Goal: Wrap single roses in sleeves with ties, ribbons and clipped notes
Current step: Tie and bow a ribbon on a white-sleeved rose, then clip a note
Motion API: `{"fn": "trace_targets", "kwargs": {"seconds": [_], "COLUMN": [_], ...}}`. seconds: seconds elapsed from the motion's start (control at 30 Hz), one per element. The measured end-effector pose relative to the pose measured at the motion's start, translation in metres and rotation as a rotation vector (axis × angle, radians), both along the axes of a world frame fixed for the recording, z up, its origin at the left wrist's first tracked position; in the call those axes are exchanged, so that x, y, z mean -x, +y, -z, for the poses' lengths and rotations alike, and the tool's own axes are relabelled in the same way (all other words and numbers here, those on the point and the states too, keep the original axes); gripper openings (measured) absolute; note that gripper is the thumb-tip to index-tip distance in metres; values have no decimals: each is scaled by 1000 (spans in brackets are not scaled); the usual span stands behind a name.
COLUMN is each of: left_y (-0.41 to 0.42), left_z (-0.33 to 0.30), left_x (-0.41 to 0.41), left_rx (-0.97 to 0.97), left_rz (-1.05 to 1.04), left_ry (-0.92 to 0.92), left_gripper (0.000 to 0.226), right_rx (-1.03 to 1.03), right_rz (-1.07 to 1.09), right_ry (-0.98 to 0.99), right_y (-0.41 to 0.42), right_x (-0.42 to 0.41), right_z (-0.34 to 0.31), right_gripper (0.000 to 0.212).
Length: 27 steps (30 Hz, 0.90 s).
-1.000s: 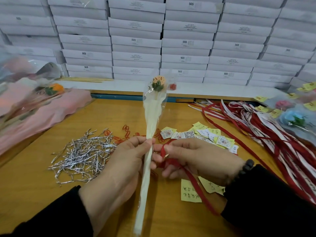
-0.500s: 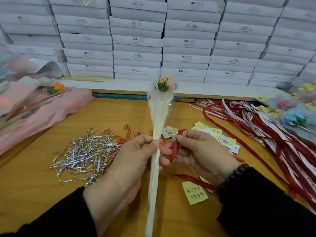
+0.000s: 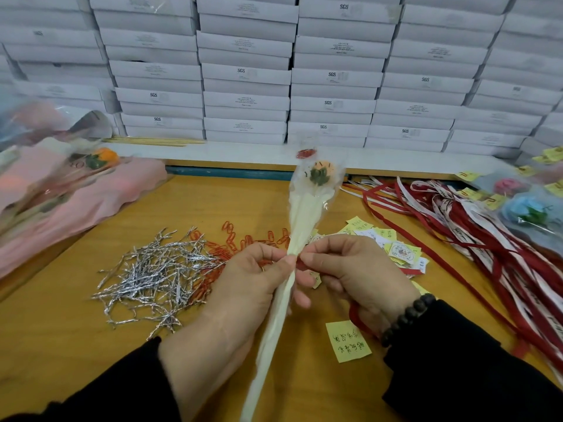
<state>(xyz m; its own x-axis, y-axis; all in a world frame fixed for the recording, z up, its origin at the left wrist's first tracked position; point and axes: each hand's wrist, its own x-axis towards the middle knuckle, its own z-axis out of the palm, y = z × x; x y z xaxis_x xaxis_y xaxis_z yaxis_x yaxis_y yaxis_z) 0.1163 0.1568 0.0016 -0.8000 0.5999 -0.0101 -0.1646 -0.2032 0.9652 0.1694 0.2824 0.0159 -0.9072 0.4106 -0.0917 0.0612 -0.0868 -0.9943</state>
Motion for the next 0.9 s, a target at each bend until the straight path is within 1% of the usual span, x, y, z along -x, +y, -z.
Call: {"fn": "trace_targets", "kwargs": {"seconds": [0.1,0.2,0.37,0.5,0.57,0.63,0.73,0.77,0.83,0.9], "left_y": [0,-1,0,2,2,3,3,3,3,2], "left_z": [1,1,-1,1,2,0,-1,0,-1,-3], "left_x": [0,-2,-4,0,1,1,2,2,3,3], "left_rx": [10,17,35,70,83,90,122,124,90,36], "left_rz": [-6,9,14,-51,-83,-59,7,26,55,73], "left_ry": [-1,5,3,1,-36,-102,-188,-220,-272,-278], "left_gripper": [14,14,18,29,38,47,44,46,51,51], "right_rx": [116,110,106,103,107,119,157,165,164,165], "right_rz": [-26,-73,-53,-28,-35,-40,-37,-45,-71,-88], "right_ry": [-1,-26,-32,7,24,36,53,59,66,63], "right_y": [1,1,1,1,-1,-1,0,0,-1,-3], "right_x": [1,1,-1,0,0,0,1,1,0,0], "right_z": [0,1,5,1,0,-1,-1,-1,0,1], "right_gripper": [24,29,16,20,22,23,19,19,20,18]}}
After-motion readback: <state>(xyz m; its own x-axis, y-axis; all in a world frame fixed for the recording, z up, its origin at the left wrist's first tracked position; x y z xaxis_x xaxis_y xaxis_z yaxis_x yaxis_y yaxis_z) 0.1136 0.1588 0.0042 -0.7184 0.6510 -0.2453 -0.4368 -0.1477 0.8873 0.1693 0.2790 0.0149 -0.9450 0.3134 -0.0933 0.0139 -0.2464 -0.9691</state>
